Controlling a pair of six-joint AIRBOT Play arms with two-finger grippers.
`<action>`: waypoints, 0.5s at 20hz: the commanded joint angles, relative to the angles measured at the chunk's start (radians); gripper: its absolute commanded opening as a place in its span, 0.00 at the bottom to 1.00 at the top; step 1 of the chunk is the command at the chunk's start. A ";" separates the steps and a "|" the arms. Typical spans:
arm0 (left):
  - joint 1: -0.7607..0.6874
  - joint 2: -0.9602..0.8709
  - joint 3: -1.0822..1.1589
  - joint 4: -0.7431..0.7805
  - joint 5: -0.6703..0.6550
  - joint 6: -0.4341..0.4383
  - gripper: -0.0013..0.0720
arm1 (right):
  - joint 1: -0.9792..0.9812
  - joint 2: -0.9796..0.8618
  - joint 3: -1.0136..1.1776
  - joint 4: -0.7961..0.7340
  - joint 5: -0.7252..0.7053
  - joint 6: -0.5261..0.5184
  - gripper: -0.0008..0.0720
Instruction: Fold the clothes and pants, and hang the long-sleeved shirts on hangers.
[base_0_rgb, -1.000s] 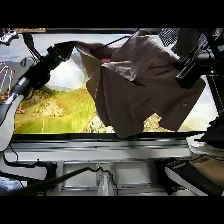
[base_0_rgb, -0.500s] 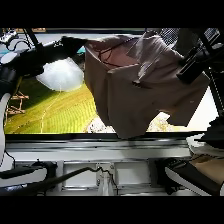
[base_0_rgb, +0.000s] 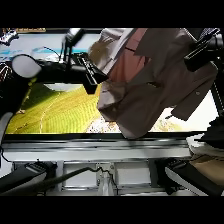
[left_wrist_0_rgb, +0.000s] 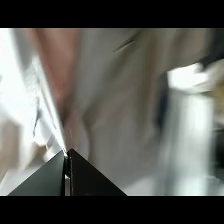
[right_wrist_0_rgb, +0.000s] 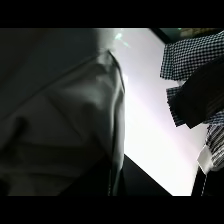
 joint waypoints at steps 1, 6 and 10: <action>-0.124 0.008 0.001 0.427 0.218 -0.349 0.04 | 0.000 0.031 0.000 -0.002 -0.002 0.048 0.05; -0.164 -0.002 0.001 0.500 0.254 -0.410 0.84 | -0.001 0.063 0.000 -0.013 0.018 0.085 0.05; -0.163 0.001 0.001 0.500 0.161 -0.412 0.83 | -0.001 0.068 0.000 -0.094 0.016 0.145 0.05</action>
